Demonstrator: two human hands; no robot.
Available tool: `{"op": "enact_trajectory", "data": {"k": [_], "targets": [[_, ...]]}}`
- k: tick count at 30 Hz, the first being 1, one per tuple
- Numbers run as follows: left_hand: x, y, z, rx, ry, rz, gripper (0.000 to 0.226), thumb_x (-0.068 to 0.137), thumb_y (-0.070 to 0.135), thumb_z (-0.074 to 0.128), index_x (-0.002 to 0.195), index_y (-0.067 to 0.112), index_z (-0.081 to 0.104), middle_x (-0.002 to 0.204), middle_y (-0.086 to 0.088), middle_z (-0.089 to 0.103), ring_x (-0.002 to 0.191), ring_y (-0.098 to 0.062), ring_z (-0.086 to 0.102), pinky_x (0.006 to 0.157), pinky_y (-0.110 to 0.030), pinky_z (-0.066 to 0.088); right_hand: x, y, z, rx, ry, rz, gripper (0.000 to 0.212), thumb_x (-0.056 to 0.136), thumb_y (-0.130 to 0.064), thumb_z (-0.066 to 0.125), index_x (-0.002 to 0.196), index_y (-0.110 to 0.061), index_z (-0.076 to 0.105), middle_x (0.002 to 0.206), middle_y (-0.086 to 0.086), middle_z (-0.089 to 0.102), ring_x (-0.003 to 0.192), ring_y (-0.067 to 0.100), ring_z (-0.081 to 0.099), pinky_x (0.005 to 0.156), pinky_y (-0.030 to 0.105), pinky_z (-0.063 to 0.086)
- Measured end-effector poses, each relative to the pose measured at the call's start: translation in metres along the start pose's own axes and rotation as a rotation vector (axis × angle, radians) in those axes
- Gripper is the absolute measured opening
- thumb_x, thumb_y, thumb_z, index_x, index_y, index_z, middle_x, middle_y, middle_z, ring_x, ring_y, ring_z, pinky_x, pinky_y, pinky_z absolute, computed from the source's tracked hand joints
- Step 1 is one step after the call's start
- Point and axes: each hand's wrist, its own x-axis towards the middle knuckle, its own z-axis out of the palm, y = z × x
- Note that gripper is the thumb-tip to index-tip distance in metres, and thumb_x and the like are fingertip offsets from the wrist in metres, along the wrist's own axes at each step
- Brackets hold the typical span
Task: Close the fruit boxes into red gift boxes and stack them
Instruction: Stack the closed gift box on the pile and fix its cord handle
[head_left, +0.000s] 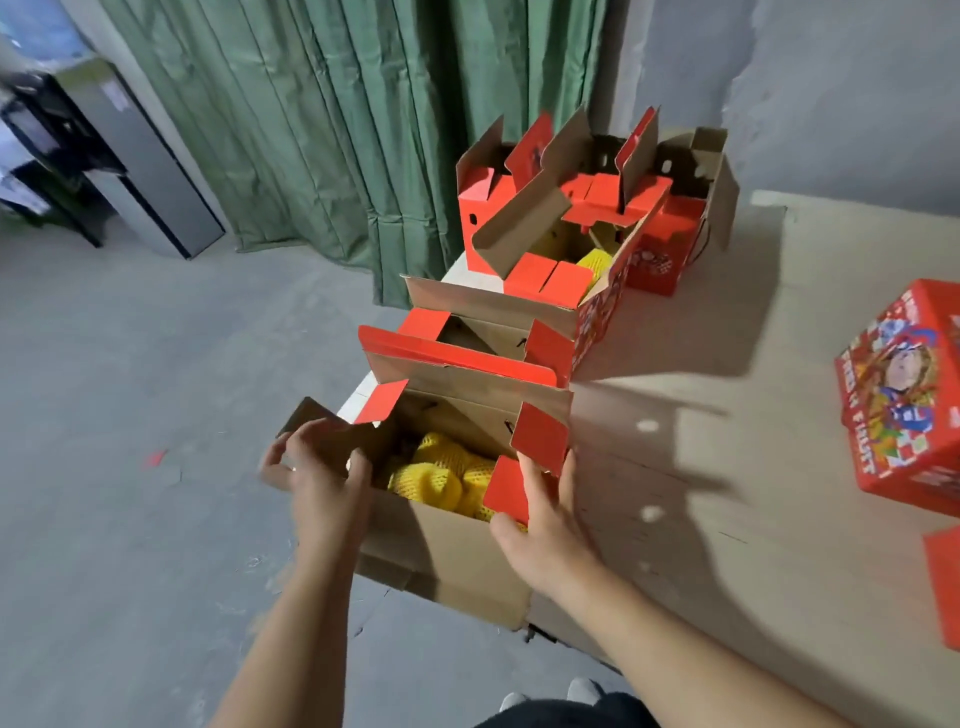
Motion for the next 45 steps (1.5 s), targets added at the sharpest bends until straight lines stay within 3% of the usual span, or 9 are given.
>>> {"op": "enact_trajectory", "data": {"k": [4, 7, 9, 12, 16, 27, 31, 37, 45], "targets": [[0.002, -0.016, 0.002, -0.185, 0.125, -0.112, 0.071, 0.085, 0.018, 0.079, 0.130, 0.052, 0.034, 0.145, 0.012, 0.038, 0.085, 0.007, 0.071, 0.087, -0.029, 0.053, -0.002, 0.000, 0.005, 0.029, 0.090, -0.001, 0.102, 0.095, -0.060, 0.056, 0.151, -0.054, -0.029, 0.171, -0.002, -0.017, 0.144, 0.029, 0.042, 0.099, 0.033, 0.047], [0.010, -0.030, -0.001, -0.077, -0.149, 0.012, 0.072, 0.089, 0.023, 0.079, 0.142, 0.054, 0.042, 0.134, 0.035, 0.055, 0.120, -0.009, 0.064, 0.101, -0.040, 0.051, -0.003, 0.008, 0.008, -0.006, 0.176, -0.052, 0.109, 0.095, -0.060, 0.059, 0.153, -0.045, -0.032, 0.171, -0.002, -0.003, 0.135, 0.024, 0.051, 0.096, 0.032, 0.054], [0.015, -0.033, 0.001, 0.237, -0.327, 0.187, 0.063, 0.091, 0.028, 0.076, 0.147, 0.044, 0.051, 0.148, 0.023, 0.048, 0.138, -0.027, 0.045, 0.114, -0.048, 0.041, -0.002, 0.007, 0.011, -0.026, 0.161, -0.026, 0.098, 0.098, -0.060, 0.052, 0.157, -0.042, -0.024, 0.170, -0.003, -0.007, 0.135, 0.026, 0.052, 0.094, 0.032, 0.055], [0.021, -0.025, 0.006, 0.425, -0.439, 0.076, 0.069, 0.092, 0.035, 0.070, 0.151, 0.055, 0.041, 0.170, -0.004, 0.014, 0.148, -0.040, 0.022, 0.120, -0.055, 0.029, 0.000, 0.001, 0.020, -0.036, 0.147, 0.019, 0.086, 0.102, -0.051, 0.048, 0.161, -0.036, -0.013, 0.170, -0.001, -0.018, 0.143, 0.033, 0.043, 0.097, 0.033, 0.050], [0.019, -0.019, 0.001, 0.439, -0.465, 0.097, 0.071, 0.084, 0.046, 0.070, 0.146, 0.057, 0.039, 0.137, 0.001, 0.049, 0.114, -0.024, 0.062, 0.090, -0.038, 0.053, -0.003, -0.002, 0.023, -0.009, 0.184, -0.003, 0.087, 0.102, -0.040, 0.055, 0.163, -0.031, -0.007, 0.170, 0.000, -0.017, 0.144, 0.033, 0.042, 0.098, 0.033, 0.050], [-0.113, 0.021, 0.020, 0.173, -0.615, 0.073, 0.075, 0.082, 0.078, 0.054, 0.150, 0.051, 0.040, 0.132, 0.001, 0.042, 0.123, -0.017, 0.051, 0.108, -0.041, 0.049, -0.083, 0.082, -0.056, 0.123, 0.216, 0.050, 0.103, 0.096, -0.017, 0.060, 0.159, -0.048, -0.015, 0.169, -0.021, -0.011, 0.157, 0.011, 0.006, 0.115, 0.027, 0.030], [-0.177, 0.052, 0.039, 0.120, -0.704, 0.179, 0.074, 0.081, 0.090, 0.046, 0.144, 0.052, 0.046, 0.121, 0.005, 0.045, 0.110, 0.006, 0.048, 0.097, -0.032, 0.050, -0.155, 0.132, -0.103, 0.174, 0.277, 0.143, 0.106, 0.092, -0.018, 0.061, 0.152, -0.061, -0.015, 0.168, -0.025, 0.000, 0.152, 0.013, 0.026, 0.115, 0.037, 0.041], [-0.306, 0.104, 0.079, 0.016, -0.822, 0.277, 0.056, 0.087, 0.083, 0.036, 0.134, 0.056, 0.051, 0.120, 0.005, 0.049, 0.107, 0.031, 0.034, 0.088, -0.027, 0.041, -0.283, 0.215, -0.173, 0.231, 0.403, 0.197, 0.105, 0.094, -0.024, 0.061, 0.146, -0.070, -0.017, 0.161, -0.036, 0.003, 0.143, 0.005, 0.033, 0.106, 0.029, 0.041], [-0.492, 0.164, 0.129, -0.044, -0.896, 0.378, 0.030, 0.098, 0.051, 0.056, 0.128, 0.054, 0.056, 0.112, 0.005, 0.044, 0.092, 0.026, 0.047, 0.076, -0.012, 0.038, -0.433, 0.329, -0.252, 0.331, 0.503, 0.277, 0.100, 0.095, -0.033, 0.059, 0.144, -0.073, -0.019, 0.160, -0.039, -0.001, 0.131, 0.008, 0.048, 0.086, 0.025, 0.048]]}}
